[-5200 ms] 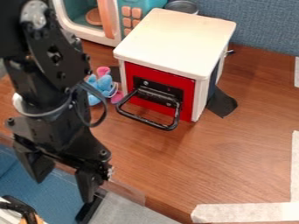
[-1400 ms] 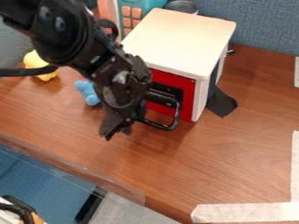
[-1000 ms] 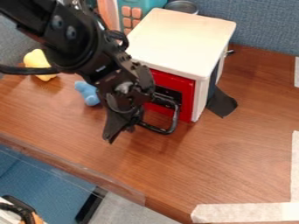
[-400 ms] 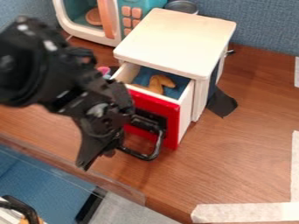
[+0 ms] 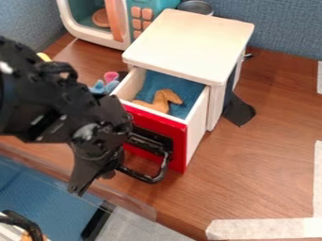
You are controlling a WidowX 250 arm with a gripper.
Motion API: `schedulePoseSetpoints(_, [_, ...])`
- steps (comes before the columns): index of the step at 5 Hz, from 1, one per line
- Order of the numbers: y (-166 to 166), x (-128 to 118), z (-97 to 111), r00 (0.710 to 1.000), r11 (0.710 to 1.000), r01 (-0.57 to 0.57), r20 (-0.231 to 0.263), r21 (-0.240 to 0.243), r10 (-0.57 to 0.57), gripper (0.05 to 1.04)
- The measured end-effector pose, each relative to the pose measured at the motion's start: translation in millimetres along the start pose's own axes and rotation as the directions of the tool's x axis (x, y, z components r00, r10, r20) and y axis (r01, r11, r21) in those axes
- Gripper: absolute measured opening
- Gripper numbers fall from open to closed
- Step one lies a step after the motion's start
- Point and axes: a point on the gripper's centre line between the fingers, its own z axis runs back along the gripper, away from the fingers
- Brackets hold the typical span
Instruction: Opened the closed drawer
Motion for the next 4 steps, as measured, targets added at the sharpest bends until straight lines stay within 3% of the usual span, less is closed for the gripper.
schedulePoseSetpoints(4, [16.1, -3.1, 9.5, 1.0, 1.0, -0.004, -0.005, -0.007, 0.004, 0.153])
